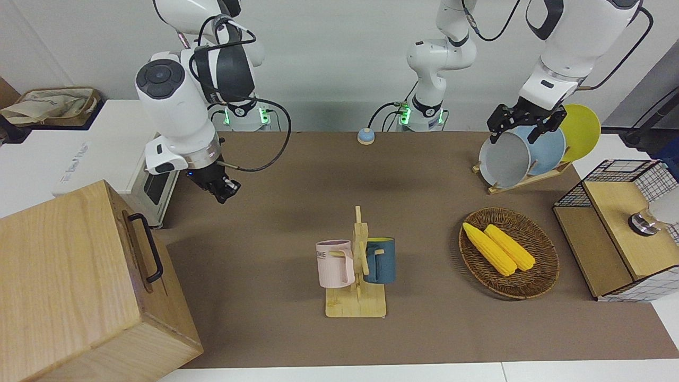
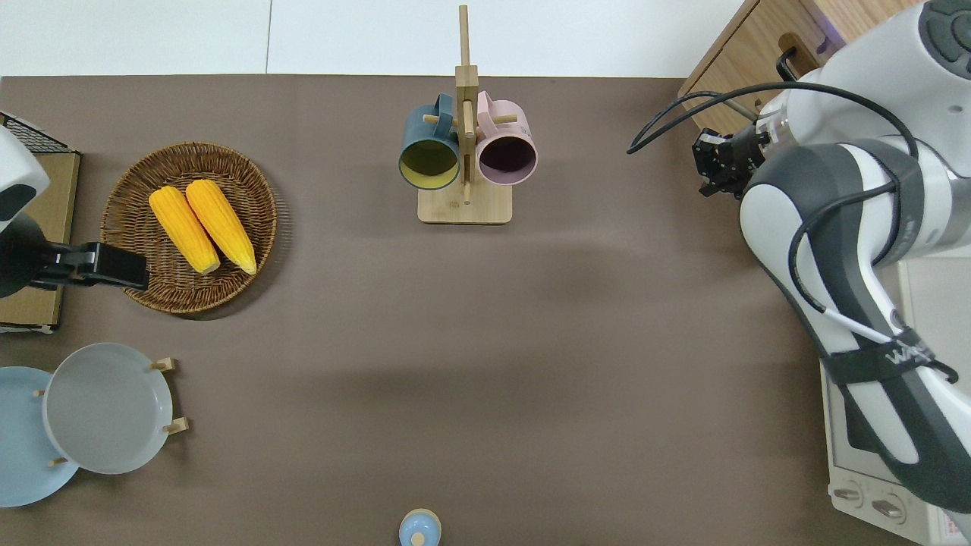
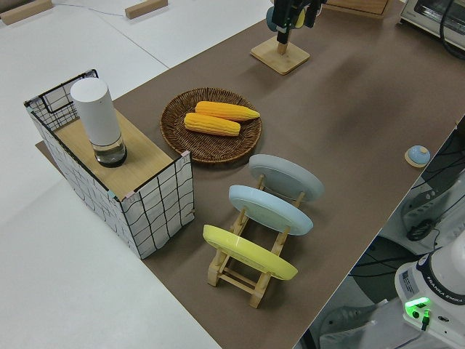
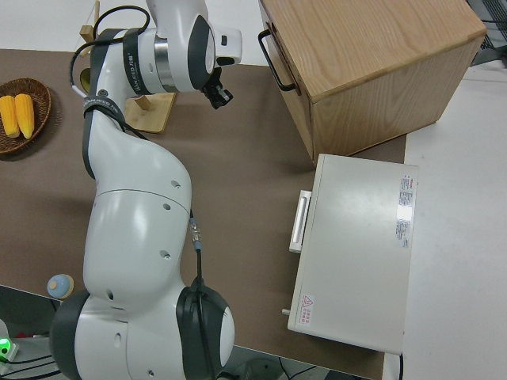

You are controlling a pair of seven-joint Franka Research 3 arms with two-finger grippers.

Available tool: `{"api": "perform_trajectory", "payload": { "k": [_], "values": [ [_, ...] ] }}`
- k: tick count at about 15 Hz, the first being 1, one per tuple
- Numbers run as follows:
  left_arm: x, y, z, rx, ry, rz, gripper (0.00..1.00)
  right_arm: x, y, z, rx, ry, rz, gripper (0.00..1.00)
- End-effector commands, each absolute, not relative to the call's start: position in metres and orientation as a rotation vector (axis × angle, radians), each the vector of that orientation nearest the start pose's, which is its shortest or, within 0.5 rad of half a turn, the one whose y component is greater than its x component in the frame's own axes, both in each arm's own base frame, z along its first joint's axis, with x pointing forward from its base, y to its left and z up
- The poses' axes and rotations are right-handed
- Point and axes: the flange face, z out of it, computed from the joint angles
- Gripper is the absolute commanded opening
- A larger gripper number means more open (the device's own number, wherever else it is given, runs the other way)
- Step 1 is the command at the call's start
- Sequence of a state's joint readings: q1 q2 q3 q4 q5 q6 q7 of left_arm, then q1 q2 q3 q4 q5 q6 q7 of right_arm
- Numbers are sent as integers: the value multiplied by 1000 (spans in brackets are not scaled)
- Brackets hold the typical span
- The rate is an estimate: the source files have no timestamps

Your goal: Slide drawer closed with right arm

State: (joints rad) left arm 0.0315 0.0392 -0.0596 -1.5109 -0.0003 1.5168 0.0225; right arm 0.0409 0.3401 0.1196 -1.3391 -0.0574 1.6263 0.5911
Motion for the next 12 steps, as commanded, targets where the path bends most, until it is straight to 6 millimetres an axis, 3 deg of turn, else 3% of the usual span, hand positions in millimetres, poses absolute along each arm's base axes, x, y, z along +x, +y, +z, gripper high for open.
{"api": "perform_trajectory", "payload": {
  "k": [1,7,9,12],
  "values": [
    [563,-14,629,-3126,97,62,993,619,75,563,-3156,447,70,0],
    [563,-14,629,-3126,97,62,993,608,45,579,-3186,107,48,0],
    [563,-14,629,-3126,97,62,993,609,32,582,-3133,79,35,0],
    [563,-14,630,-3126,97,60,993,609,28,582,-3133,-1,36,0]
  ]
}}
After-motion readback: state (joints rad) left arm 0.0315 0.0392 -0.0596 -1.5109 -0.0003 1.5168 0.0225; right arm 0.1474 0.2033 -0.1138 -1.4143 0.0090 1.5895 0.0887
